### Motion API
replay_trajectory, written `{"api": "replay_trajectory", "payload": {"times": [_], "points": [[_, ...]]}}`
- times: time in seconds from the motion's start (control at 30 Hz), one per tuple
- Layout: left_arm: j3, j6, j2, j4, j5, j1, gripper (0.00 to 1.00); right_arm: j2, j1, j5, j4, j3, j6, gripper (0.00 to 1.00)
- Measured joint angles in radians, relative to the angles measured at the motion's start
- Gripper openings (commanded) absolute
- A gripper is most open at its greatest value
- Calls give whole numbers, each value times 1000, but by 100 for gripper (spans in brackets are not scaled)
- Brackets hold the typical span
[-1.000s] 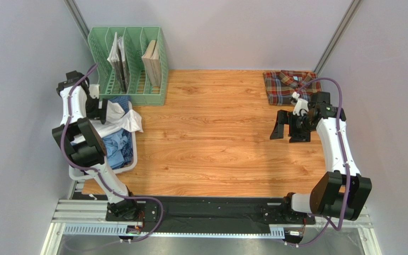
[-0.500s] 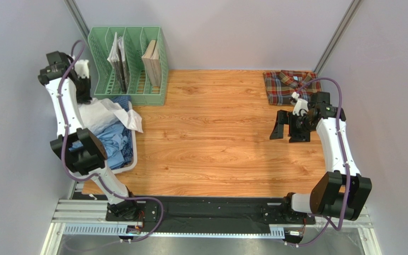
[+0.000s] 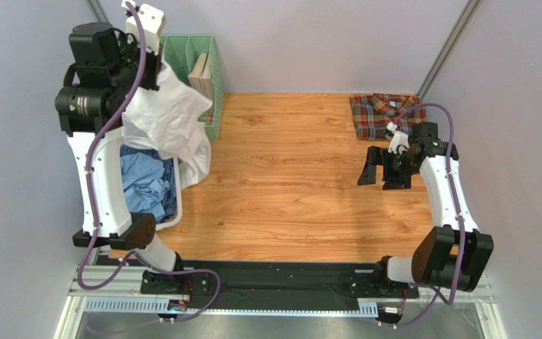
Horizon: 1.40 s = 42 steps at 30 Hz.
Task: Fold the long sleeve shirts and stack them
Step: Grab the shirt from the pile, then move the shirt to the center of the board
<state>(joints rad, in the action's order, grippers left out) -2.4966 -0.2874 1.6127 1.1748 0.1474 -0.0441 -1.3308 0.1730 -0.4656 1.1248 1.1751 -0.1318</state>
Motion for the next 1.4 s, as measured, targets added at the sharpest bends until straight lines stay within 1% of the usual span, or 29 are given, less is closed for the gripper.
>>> {"api": "replay_trajectory", "payload": {"times": [0.17,0.27,0.37,0.5,0.53,0.57,0.6,0.63,0.67,0.7,0.73,0.77,0.83,0.9,0.93,1.0,1.1,1.17,1.23,1.33,1.4], "points": [[-70,12,-2,-114,-36,-270,0,0,0,0,0,0,0,100],[-110,42,11,-211,-47,-423,0,1,0,0,-4,-5,0,100],[-111,90,13,-303,-34,-507,0,1,0,0,-5,-12,1,100],[-100,173,18,-386,8,-546,0,3,0,0,-6,-16,1,100],[-27,199,3,-412,45,-549,14,5,0,0,-6,-16,1,100],[-22,201,3,-411,48,-549,27,6,0,0,-6,-16,1,100],[33,191,-9,-425,84,-542,36,7,0,0,-5,-16,0,100],[109,177,-34,-429,120,-533,50,9,0,0,-5,-16,-3,100],[237,168,-79,-427,165,-514,59,11,0,-1,-3,-16,-8,100],[364,157,-122,-399,224,-473,64,13,0,-2,0,-15,-18,100],[454,143,-146,-384,261,-437,73,14,0,-5,4,-14,-31,100],[575,130,-175,-376,303,-374,83,14,0,-8,9,-11,-42,100],[745,77,-190,-318,364,-238,83,16,0,-16,18,1,-75,100],[887,14,-183,-260,390,-122,84,16,-2,-32,24,18,-108,100],[946,-20,-182,-230,395,-85,84,16,-6,-40,24,26,-124,100],[1039,-77,-193,-173,410,-65,82,8,-29,-46,24,45,-150,98],[1116,-132,-230,-128,418,-116,81,-38,-98,-38,2,62,-166,95],[1167,-157,-268,-117,412,-184,81,-90,-157,-16,-24,66,-166,95],[1223,-170,-291,-121,362,-270,81,-157,-215,13,-53,78,-164,94],[1295,-172,-255,-128,291,-366,82,-257,-268,53,-90,115,-153,93],[1330,-172,-198,-139,245,-381,83,-322,-276,85,-117,157,-143,93]]}}
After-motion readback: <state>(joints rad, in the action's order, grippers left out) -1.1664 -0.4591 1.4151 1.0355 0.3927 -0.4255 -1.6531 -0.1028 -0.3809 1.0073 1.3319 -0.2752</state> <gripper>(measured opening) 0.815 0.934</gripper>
